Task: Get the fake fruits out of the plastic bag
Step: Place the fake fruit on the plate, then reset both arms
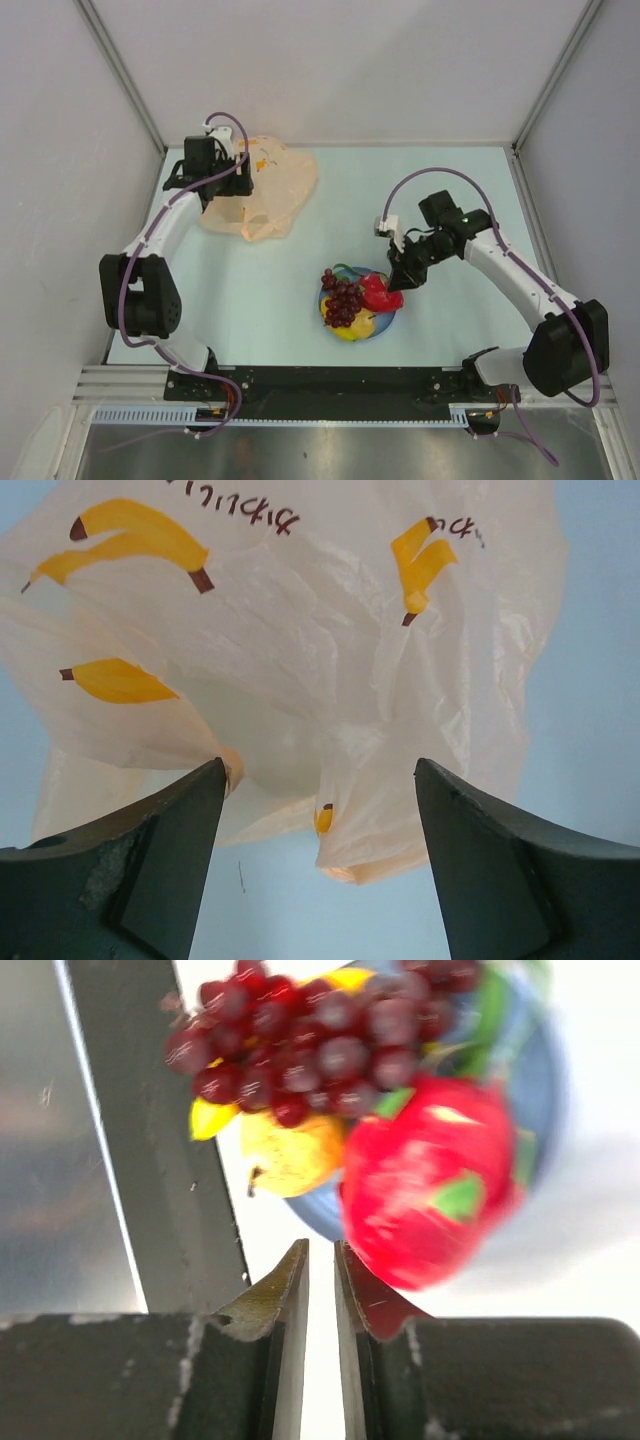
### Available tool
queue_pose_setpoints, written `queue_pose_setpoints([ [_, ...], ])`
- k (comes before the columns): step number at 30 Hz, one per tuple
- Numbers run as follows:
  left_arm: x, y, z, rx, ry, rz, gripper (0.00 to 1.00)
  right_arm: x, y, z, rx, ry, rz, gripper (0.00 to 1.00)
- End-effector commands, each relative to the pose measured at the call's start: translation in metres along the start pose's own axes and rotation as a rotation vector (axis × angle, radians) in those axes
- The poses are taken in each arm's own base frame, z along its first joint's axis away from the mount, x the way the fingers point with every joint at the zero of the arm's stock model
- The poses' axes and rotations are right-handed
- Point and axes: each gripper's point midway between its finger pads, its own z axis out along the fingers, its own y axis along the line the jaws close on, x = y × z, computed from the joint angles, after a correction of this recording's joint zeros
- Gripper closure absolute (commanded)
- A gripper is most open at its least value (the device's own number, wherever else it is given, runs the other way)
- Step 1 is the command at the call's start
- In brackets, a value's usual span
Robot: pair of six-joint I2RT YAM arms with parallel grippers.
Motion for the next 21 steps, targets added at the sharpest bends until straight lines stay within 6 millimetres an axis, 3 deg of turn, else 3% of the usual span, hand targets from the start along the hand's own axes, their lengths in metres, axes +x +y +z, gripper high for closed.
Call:
queue_pose_setpoints([
  [1, -0.044, -0.021, -0.022, 0.076, -0.123, 0.044, 0.18, -0.017, -0.032, -0.024, 0.129, -0.121, 0.117, 0.78],
  [5, -0.050, -0.032, -0.029, 0.112, -0.138, 0.068, 0.16, -0.033, -0.076, -0.041, 0.241, -0.231, 0.232, 0.69],
  [7, -0.056, -0.035, -0.035, 0.121, -0.156, 0.072, 0.16, -0.038, -0.093, -0.051, 0.287, -0.277, 0.322, 0.58],
  [10, -0.066, -0.041, -0.047, 0.132, -0.189, 0.118, 0.12, -0.045, -0.134, -0.073, 0.450, -0.346, 0.389, 0.44],
  [12, -0.070, -0.041, -0.052, 0.124, -0.201, 0.145, 0.02, -0.035, -0.160, -0.085, 0.567, -0.359, 0.501, 0.29],
  [14, -0.076, -0.036, -0.059, 0.093, -0.219, 0.168, 0.00, -0.025, -0.187, -0.101, 0.680, -0.392, 0.612, 0.18],
  [17, -0.082, -0.026, -0.066, 0.037, -0.238, 0.222, 0.00, -0.011, -0.207, -0.115, 0.805, -0.407, 0.717, 0.16],
  [18, -0.087, -0.020, -0.073, 0.001, -0.257, 0.232, 0.00, -0.010, -0.209, -0.117, 0.828, -0.424, 0.762, 0.01],
  [20, -0.094, -0.016, -0.085, -0.015, -0.279, 0.271, 0.00, -0.005, -0.215, -0.127, 0.901, -0.431, 0.794, 0.00],
  [21, -0.097, -0.027, -0.095, 0.052, -0.299, 0.295, 0.00, -0.005, -0.215, -0.132, 0.926, -0.440, 0.797, 0.00],
])
